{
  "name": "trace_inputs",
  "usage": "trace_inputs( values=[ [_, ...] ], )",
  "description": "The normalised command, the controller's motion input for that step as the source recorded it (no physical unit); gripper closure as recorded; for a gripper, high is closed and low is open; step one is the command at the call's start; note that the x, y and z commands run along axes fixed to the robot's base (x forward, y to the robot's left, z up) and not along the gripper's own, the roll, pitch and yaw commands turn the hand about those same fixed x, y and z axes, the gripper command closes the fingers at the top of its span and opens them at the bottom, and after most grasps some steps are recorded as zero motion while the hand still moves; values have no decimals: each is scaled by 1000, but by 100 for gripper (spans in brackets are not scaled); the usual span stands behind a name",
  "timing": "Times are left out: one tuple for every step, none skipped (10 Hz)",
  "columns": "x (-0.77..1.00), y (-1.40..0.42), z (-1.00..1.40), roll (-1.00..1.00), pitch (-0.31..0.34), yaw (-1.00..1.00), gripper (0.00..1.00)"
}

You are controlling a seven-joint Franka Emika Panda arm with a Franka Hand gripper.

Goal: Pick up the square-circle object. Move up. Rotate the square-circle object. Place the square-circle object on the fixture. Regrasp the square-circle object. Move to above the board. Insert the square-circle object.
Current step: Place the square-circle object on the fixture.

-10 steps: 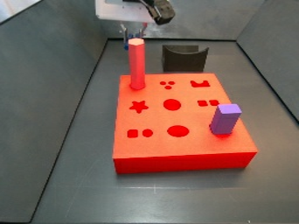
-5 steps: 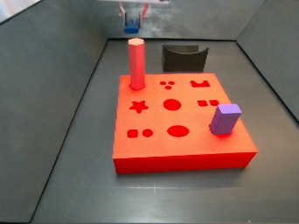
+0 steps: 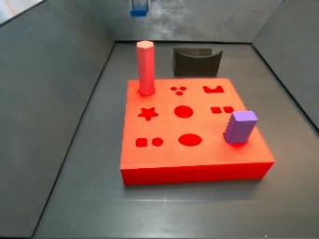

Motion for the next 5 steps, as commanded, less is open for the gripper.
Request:
trace_inputs(
  values=[
    [-2, -1, 315, 106, 84, 25, 100],
    [1000, -534, 322, -76, 59, 132, 100],
    [1000, -533, 285, -75, 64, 133, 100],
    [1000, -463, 242, -81, 115, 94, 100],
    [1000, -412, 221, -90, 140, 61, 100]
  ],
)
